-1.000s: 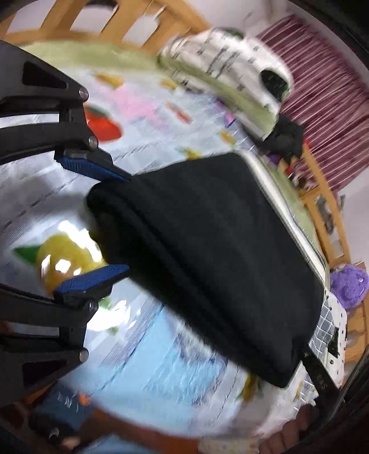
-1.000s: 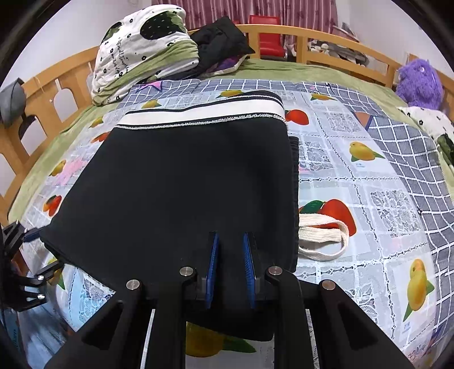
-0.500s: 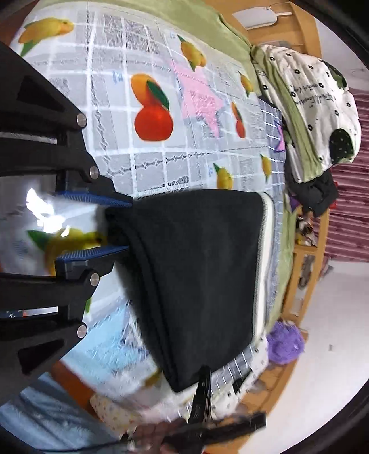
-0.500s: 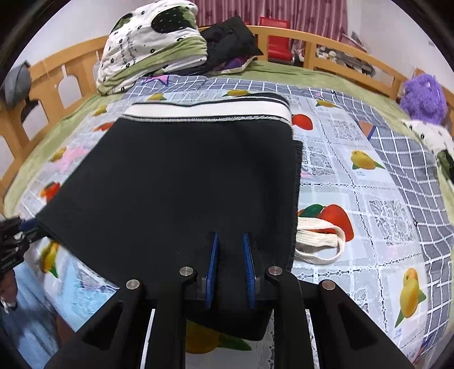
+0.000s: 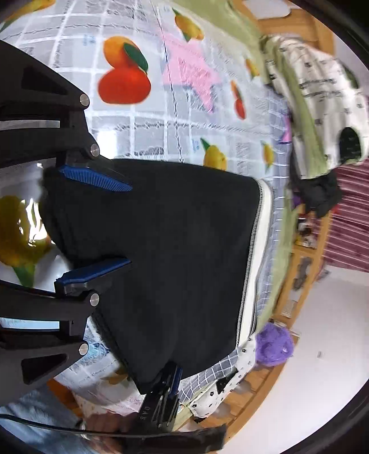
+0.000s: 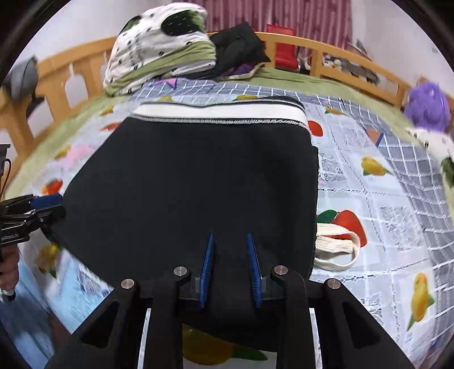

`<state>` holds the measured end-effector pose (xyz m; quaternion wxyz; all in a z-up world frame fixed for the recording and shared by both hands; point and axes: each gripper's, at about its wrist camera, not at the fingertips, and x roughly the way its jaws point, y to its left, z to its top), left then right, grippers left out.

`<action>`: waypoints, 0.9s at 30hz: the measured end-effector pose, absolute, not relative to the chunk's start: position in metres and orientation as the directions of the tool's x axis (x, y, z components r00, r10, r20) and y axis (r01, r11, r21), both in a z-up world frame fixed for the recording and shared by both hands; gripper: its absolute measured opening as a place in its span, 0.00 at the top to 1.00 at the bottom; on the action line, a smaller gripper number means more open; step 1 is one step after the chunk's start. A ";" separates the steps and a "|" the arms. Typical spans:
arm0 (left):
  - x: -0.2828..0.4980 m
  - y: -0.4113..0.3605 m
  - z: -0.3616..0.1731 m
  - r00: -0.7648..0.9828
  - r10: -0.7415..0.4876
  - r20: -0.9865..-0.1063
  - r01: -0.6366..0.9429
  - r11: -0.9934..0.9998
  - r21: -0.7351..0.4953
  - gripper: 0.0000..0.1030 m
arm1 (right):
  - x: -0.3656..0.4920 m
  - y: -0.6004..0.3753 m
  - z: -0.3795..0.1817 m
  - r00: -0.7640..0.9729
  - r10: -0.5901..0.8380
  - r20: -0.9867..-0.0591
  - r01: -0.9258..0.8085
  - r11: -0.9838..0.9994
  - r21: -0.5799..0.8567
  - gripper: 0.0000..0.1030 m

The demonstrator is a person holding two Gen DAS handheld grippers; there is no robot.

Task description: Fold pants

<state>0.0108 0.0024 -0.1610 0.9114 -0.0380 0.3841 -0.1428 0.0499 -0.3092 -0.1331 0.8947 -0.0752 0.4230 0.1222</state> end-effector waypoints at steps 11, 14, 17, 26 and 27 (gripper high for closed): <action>0.029 0.045 -0.133 0.647 -0.357 -0.674 0.180 0.930 -0.319 0.55 | 0.076 -0.340 -0.090 0.682 0.191 -0.706 -0.189 0.979 0.081 0.51; 0.057 0.049 -0.124 0.646 -0.356 -0.675 0.166 0.929 -0.331 0.55 | 0.110 -0.346 -0.084 0.709 0.157 -0.688 -0.113 0.988 0.110 0.50; 0.079 0.049 -0.118 0.653 -0.350 -0.672 0.164 0.931 -0.325 0.54 | 0.156 -0.350 -0.096 0.660 0.140 -0.738 -0.057 0.989 0.137 0.50; 0.122 0.030 -0.112 0.656 -0.360 -0.664 0.198 0.930 -0.310 0.52 | 0.170 -0.365 -0.093 0.675 0.143 -0.724 -0.076 0.989 0.125 0.85; 0.130 0.025 -0.114 0.650 -0.357 -0.671 0.197 0.932 -0.305 0.52 | 0.175 -0.364 -0.106 0.642 0.108 -0.759 -0.060 0.994 0.090 0.82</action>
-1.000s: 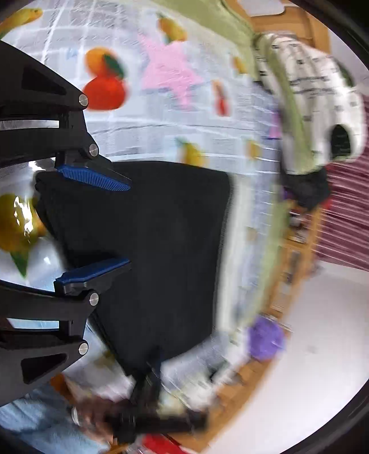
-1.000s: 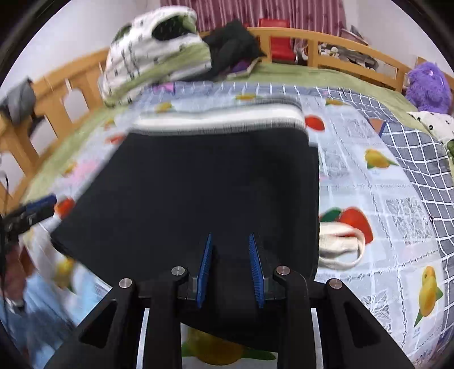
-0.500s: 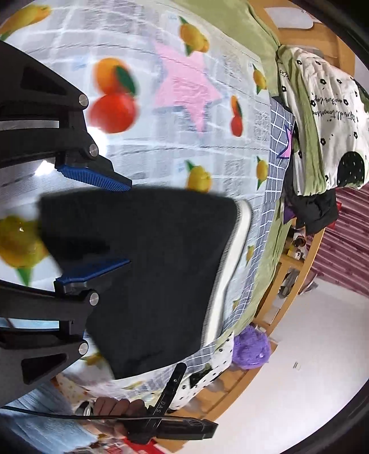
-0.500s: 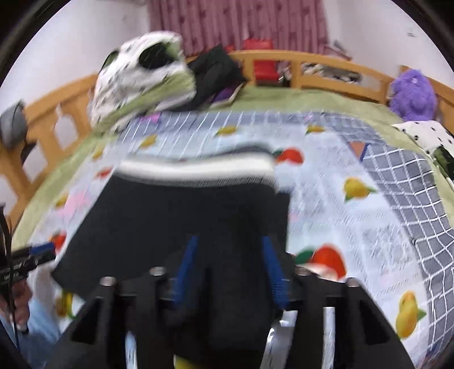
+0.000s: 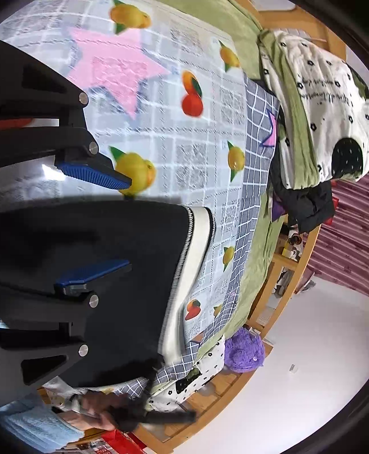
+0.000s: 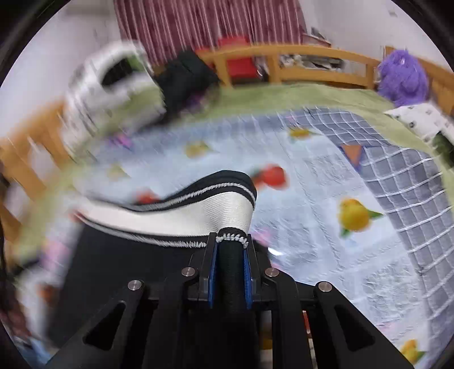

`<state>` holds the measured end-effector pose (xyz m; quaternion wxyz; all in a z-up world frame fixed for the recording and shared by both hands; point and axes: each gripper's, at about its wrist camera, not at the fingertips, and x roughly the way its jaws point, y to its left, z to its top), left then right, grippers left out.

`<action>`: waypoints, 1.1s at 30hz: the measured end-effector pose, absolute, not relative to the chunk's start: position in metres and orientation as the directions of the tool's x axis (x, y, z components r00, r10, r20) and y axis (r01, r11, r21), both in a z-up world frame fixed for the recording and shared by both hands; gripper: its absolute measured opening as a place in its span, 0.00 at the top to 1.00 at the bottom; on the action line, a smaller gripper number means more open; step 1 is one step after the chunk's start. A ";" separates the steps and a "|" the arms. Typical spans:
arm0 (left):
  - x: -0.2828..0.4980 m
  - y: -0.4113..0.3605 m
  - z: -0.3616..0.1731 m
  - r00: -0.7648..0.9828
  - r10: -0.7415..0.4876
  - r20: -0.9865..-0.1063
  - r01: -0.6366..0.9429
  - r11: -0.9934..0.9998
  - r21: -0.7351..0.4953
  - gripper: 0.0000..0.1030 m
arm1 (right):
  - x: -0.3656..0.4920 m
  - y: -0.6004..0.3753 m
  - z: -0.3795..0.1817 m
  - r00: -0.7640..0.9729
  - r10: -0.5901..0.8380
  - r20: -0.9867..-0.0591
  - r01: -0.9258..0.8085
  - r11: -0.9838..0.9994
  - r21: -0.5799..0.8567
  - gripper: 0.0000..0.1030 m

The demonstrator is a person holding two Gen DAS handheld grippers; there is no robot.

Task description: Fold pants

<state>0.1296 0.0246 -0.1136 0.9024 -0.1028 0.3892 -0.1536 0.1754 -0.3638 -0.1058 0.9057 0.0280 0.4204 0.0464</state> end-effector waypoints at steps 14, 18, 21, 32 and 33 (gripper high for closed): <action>0.189 0.005 -0.149 0.527 -0.349 -0.775 0.142 0.935 -0.324 0.42 | 0.173 -0.388 -0.117 0.567 0.190 -0.802 -0.096 0.982 0.164 0.60; 0.202 0.007 -0.156 0.510 -0.367 -0.778 0.157 0.929 -0.336 0.35 | 0.179 -0.390 -0.122 0.530 0.174 -0.830 -0.104 0.985 0.140 0.54; 0.211 0.009 -0.169 0.488 -0.425 -0.762 0.159 0.902 -0.401 0.29 | 0.186 -0.392 -0.131 0.521 0.181 -0.834 -0.075 0.983 0.167 0.55; 0.206 0.013 -0.161 0.504 -0.569 -0.649 0.215 0.811 -0.544 0.81 | 0.201 -0.400 -0.140 0.530 0.358 -0.768 -0.097 0.926 0.364 0.73; 0.205 0.016 -0.158 0.512 -0.573 -0.640 0.213 0.807 -0.551 0.82 | 0.202 -0.398 -0.139 0.535 0.362 -0.764 -0.095 0.924 0.371 0.73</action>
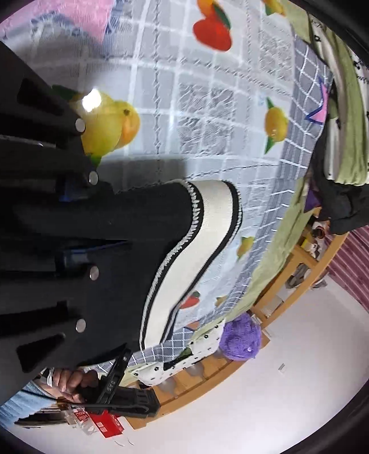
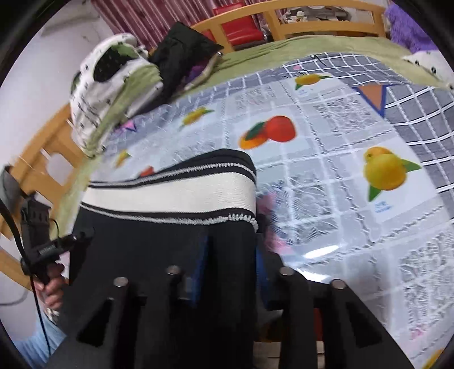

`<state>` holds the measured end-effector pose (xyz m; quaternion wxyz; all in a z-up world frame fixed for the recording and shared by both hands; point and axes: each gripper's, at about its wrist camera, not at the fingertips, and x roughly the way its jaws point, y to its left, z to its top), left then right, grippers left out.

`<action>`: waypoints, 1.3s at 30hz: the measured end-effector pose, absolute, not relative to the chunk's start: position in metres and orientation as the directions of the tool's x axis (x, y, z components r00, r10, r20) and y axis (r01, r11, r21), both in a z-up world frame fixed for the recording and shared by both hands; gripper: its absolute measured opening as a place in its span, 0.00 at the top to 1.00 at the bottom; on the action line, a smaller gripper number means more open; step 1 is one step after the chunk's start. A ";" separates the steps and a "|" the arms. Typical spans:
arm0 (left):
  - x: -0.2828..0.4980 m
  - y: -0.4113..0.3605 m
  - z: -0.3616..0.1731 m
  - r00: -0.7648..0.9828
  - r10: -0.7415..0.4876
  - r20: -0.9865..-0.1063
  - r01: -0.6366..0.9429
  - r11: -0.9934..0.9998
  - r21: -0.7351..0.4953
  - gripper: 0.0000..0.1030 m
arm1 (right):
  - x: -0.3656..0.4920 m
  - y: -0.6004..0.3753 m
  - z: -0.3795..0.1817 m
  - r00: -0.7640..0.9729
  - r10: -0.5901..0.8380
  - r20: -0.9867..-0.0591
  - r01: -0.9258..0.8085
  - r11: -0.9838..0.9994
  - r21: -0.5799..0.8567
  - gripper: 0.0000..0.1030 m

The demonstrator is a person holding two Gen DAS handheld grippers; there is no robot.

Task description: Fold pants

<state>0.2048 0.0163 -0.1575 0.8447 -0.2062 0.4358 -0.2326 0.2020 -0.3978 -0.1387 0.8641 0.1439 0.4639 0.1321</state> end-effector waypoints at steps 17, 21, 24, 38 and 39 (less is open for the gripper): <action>0.185 0.100 -0.130 0.648 -0.208 -0.732 -0.003 0.961 -0.276 0.70 | 0.219 -0.273 -0.104 0.622 0.207 -0.755 -0.237 0.969 0.070 0.71; 0.179 0.092 -0.111 0.698 -0.220 -0.681 0.060 0.966 -0.251 0.54 | 0.200 -0.268 -0.075 0.733 0.173 -0.658 -0.237 0.971 -0.009 0.62; 0.205 0.066 -0.099 0.712 -0.211 -0.669 0.106 0.975 -0.195 0.53 | 0.209 -0.251 -0.072 0.731 0.201 -0.652 -0.266 0.964 -0.001 0.62; 0.245 0.042 -0.149 0.647 -0.238 -0.725 0.117 0.970 -0.214 0.54 | 0.266 -0.237 -0.133 0.635 0.161 -0.756 -0.269 0.963 -0.020 0.76; 0.242 0.041 -0.148 0.635 -0.238 -0.735 0.121 0.970 -0.209 0.54 | 0.264 -0.236 -0.133 0.637 0.156 -0.755 -0.271 0.962 -0.030 0.76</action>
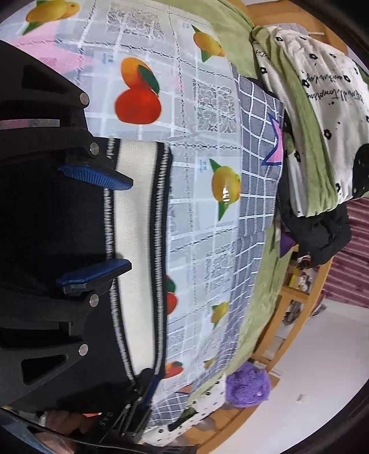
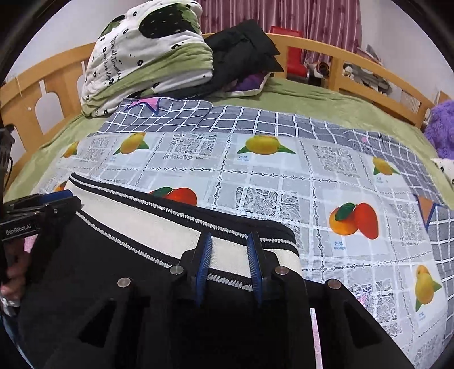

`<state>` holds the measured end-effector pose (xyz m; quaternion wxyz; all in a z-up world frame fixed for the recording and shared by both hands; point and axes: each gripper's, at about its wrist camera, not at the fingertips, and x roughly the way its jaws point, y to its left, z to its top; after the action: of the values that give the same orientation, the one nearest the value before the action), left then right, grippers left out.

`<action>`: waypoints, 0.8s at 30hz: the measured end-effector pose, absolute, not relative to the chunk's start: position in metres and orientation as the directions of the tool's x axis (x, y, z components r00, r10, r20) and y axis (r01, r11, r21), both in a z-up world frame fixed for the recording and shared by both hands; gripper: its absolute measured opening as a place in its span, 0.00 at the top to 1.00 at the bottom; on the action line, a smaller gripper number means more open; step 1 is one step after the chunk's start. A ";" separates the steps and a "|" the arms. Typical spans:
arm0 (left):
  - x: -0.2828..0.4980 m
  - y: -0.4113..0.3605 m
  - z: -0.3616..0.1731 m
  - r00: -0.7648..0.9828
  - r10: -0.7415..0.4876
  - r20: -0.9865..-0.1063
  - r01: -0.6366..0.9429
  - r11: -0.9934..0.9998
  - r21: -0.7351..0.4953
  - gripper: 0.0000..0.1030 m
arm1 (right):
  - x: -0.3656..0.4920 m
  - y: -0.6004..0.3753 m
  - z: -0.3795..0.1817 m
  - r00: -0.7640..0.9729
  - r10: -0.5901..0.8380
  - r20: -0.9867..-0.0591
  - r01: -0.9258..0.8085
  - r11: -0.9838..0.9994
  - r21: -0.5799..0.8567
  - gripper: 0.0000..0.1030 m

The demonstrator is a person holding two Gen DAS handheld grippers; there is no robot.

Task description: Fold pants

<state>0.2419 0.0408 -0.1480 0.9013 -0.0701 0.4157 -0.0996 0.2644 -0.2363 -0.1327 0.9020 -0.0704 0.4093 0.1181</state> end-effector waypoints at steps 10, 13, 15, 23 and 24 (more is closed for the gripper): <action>0.145 0.060 -0.152 0.526 -0.295 -0.798 0.143 0.955 -0.260 0.54 | 0.194 -0.255 -0.124 0.608 0.155 -0.779 -0.275 0.961 -0.024 0.76; 0.102 0.055 -0.151 0.531 -0.299 -0.793 0.209 0.953 -0.220 0.53 | 0.155 -0.257 -0.120 0.613 0.123 -0.780 -0.278 0.958 -0.067 0.76; 0.072 0.057 -0.148 0.554 -0.284 -0.782 0.228 0.956 -0.186 0.53 | 0.137 -0.262 -0.118 0.599 0.114 -0.793 -0.263 0.963 -0.060 0.76; -0.009 0.061 -0.161 0.556 -0.156 -0.816 0.304 0.952 0.026 0.46 | 0.071 -0.295 -0.128 0.532 0.113 -0.839 -0.157 0.987 0.034 0.75; -0.013 0.060 -0.163 0.579 -0.112 -0.808 0.302 0.949 0.085 0.46 | 0.068 -0.296 -0.128 0.531 0.117 -0.839 -0.152 0.988 0.041 0.75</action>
<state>-0.0131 0.0605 -0.1634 0.8820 0.1071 0.4436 -0.1176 0.0679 -0.2963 -0.1282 0.8747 -0.0186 0.4783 0.0768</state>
